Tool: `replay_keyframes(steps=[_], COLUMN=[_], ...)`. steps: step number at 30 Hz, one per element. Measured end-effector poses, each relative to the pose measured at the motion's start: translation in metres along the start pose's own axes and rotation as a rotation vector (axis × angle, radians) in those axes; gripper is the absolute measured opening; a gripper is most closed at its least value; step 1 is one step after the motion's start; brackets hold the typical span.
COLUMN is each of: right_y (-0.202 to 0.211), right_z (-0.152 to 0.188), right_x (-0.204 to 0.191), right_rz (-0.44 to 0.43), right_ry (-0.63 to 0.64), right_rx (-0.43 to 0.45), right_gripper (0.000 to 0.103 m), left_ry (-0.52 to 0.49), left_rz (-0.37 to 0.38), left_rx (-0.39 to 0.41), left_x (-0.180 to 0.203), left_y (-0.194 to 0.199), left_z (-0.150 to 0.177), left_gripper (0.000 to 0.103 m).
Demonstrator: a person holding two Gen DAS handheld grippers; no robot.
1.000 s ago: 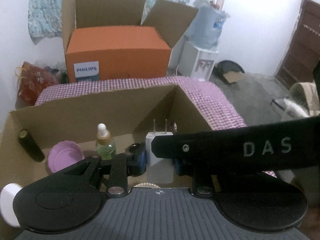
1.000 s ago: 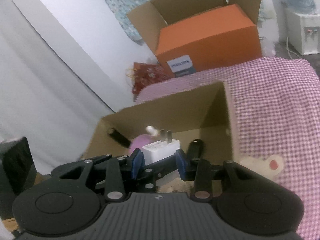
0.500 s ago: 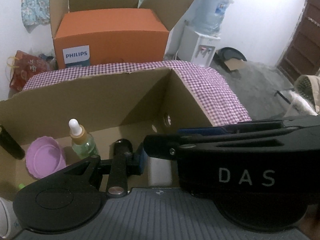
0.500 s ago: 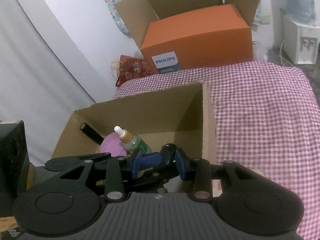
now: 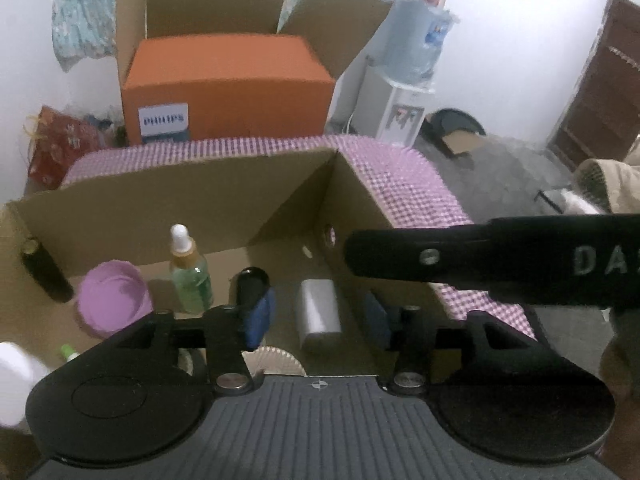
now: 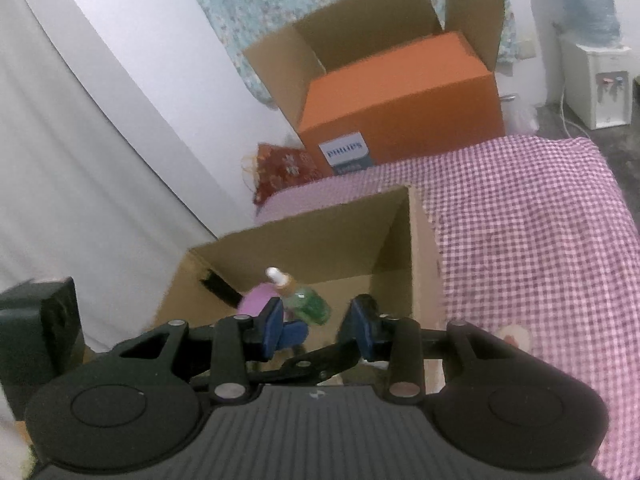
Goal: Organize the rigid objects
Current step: 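Withdraw the right gripper up and out of the box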
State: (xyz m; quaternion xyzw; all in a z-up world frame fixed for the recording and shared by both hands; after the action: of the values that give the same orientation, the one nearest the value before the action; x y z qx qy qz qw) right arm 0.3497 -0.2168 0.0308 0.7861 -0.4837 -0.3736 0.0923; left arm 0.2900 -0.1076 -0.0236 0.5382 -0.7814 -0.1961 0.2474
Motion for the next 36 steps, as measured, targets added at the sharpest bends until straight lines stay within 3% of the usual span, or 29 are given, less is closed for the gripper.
replay_keyframes(steps=[9,15,20,27,36], right_y=[0.073,0.108,0.128,0.145,0.152], right_z=[0.026,0.051,0.078,0.107,0.112], right_x=[-0.031,-0.046,-0.054,-0.056,-0.062], right_rz=[-0.060,-0.074,-0.056,0.049,0.171], right_ry=[-0.051,-0.095,-0.117,-0.088,0.005], right_rx=[0.123,0.177,0.195,0.179,0.190], right_gripper=[0.042,0.042,0.042,0.042,0.043], left_ry=[-0.028,-0.057,-0.038,-0.029,-0.064], left_rz=[0.017,-0.077,-0.136,-0.198,-0.322], left_rx=[0.119,0.187,0.182,0.193,0.223], left_x=[0.003,-0.005,-0.018,-0.026,-0.034], left_y=[0.081,0.127,0.144,0.162,0.171], left_z=[0.011,0.025,0.039,0.047,0.051], left_gripper=[0.099,0.103,0.103,0.103,0.103])
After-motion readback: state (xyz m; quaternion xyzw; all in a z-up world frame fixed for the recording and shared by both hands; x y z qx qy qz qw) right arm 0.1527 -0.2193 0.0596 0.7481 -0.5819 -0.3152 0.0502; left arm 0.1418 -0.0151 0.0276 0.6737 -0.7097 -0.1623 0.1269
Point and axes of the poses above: each gripper's, at about its wrist camera, not at the fingertips, and y roughly against the way its jaws point, x to its right, z to its underside, the point moved 6 cm from there along -y, roughly the way its jaws point, and after that the axes turned 9 degrees about x, right-handed, at the moved point
